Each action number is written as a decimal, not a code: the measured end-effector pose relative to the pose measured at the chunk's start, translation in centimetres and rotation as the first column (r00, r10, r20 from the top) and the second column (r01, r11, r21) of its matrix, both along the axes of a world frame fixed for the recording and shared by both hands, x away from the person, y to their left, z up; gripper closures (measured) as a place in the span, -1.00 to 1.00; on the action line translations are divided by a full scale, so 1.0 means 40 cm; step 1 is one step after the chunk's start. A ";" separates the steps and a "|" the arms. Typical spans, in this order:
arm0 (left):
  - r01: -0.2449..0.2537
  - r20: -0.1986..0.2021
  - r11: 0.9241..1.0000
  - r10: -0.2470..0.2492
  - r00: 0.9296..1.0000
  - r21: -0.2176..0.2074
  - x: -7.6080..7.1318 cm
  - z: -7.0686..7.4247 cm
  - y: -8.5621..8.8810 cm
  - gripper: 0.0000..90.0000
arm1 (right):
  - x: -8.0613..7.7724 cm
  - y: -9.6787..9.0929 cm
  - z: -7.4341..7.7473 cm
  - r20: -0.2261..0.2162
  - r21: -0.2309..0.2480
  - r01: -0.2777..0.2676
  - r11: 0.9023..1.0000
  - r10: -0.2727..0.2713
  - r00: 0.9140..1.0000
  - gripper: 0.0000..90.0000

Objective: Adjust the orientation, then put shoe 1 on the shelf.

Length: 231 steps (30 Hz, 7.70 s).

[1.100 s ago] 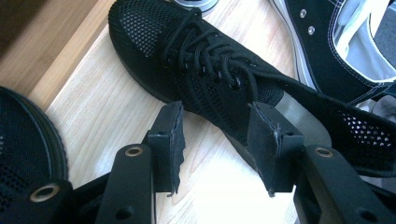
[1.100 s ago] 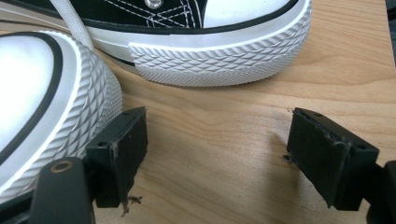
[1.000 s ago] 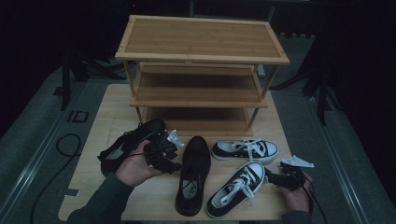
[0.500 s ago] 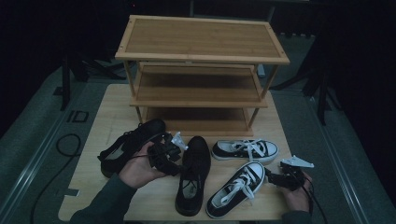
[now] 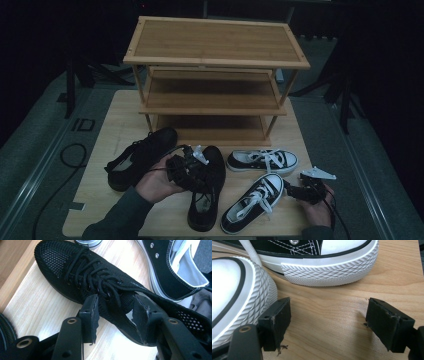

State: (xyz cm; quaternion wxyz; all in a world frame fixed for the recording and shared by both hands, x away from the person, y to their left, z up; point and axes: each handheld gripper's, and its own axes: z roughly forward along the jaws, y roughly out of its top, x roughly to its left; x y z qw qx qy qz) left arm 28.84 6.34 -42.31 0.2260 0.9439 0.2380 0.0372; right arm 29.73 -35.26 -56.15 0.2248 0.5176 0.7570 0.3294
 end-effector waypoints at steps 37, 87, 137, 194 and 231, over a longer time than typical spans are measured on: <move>-0.147 -0.004 0.989 0.148 0.989 0.034 0.030 -0.041 0.066 0.95 | 0.000 0.000 0.000 0.000 -0.001 -0.001 1.000 0.001 1.000 -0.55; -0.369 0.033 0.928 0.368 0.929 0.047 0.046 -0.042 0.349 0.95 | 0.000 0.000 0.000 0.000 -0.001 -0.001 1.000 0.001 1.000 -0.55; -0.448 0.082 0.892 0.442 0.893 0.064 0.020 -0.025 0.400 -0.44 | 0.000 0.000 0.000 0.000 -0.001 -0.001 1.000 0.001 1.000 -0.55; -0.392 0.013 0.915 0.392 0.920 0.093 0.077 -0.086 0.405 0.03 | 0.000 0.000 0.000 0.000 -0.001 -0.001 1.000 0.001 1.000 -0.55; -0.356 0.058 0.930 0.352 0.934 0.094 0.080 -0.060 0.335 0.91 | 0.000 0.000 0.000 0.000 -0.001 -0.001 1.000 0.001 1.000 -0.55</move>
